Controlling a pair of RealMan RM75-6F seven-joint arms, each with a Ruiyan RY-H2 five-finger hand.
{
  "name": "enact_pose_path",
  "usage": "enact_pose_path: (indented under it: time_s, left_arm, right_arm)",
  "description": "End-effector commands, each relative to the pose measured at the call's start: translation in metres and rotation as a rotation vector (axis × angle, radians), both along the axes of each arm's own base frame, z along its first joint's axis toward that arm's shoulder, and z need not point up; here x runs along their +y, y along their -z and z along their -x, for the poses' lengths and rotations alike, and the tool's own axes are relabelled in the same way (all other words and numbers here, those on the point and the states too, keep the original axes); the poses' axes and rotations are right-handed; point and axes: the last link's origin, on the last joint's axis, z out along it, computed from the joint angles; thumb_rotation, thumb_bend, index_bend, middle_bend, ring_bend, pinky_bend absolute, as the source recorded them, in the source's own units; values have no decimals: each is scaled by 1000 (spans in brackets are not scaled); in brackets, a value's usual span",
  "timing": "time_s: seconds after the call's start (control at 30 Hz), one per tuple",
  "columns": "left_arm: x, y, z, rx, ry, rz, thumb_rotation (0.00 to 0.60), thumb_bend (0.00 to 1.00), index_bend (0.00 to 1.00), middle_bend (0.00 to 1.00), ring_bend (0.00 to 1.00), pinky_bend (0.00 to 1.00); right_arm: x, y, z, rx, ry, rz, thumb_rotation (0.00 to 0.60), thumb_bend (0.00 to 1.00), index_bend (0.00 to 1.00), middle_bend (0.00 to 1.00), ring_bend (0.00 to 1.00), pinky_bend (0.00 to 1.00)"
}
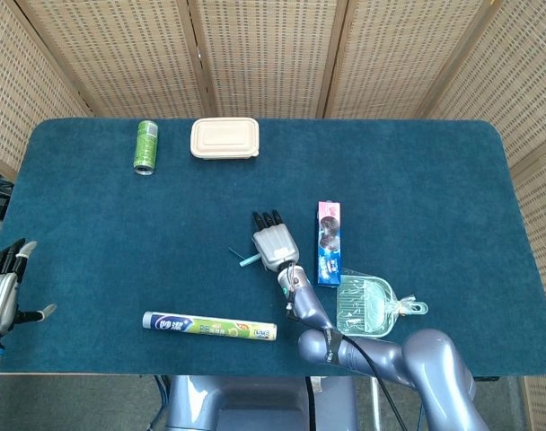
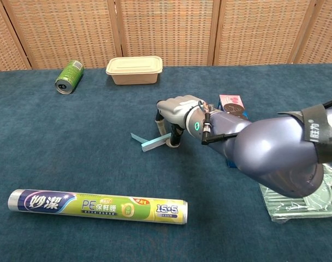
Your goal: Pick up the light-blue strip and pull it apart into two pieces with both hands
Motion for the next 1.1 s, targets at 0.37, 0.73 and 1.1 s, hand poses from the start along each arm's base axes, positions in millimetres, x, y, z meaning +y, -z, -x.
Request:
enact_pose_path:
  time_s: [0.37, 0.73, 1.1]
  left_arm:
    - [15, -4, -13, 8, 90, 15, 600, 43, 0, 0, 0, 0]
    - [97, -5, -74, 34, 493, 48, 600, 12, 0, 563, 629, 495]
    - [142, 46, -114, -33, 666, 163, 600, 64, 308, 815, 876, 887]
  right_arm:
    - [16, -48, -14, -182, -60, 33, 600, 517, 590, 63, 0, 0]
    - [35, -90, -33, -220, -127, 111, 600, 543, 590, 68, 0, 0]
    - [50, -92, -57, -188, -140, 121, 600, 564, 590, 67, 0, 0]
